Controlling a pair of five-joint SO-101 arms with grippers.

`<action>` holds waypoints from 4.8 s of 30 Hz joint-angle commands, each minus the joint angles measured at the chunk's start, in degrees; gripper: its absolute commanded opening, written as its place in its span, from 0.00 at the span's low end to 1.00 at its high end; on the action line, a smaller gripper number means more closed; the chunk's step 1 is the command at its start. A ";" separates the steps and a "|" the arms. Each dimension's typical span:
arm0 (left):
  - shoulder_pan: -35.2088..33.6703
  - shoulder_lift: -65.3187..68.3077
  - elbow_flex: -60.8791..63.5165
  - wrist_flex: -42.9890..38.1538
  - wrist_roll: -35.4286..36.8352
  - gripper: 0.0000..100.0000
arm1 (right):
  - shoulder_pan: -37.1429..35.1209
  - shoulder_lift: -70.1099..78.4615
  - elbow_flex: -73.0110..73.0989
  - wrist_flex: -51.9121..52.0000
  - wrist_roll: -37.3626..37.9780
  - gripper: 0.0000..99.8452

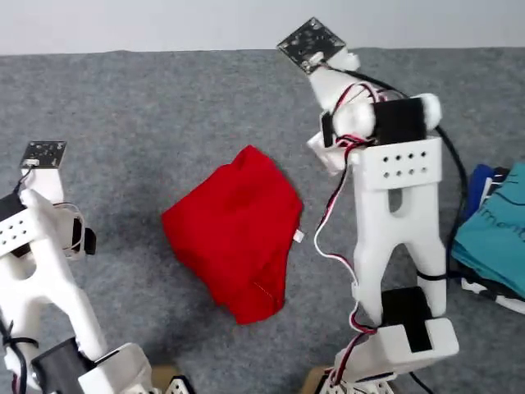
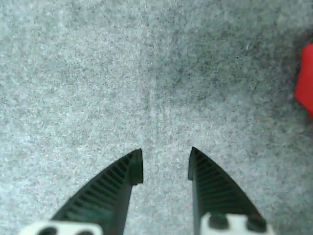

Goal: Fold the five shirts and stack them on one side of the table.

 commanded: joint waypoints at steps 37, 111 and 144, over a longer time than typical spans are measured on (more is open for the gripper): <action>-20.13 -2.20 -1.80 -2.37 0.09 0.15 | -34.95 22.64 29.54 -11.03 -17.93 0.18; 15.91 -2.20 -11.21 9.14 4.57 0.15 | -9.54 -13.58 -25.93 -31.16 9.32 0.01; 67.34 0.62 -0.04 -2.46 12.13 0.23 | 16.75 12.44 2.99 -16.48 9.05 0.01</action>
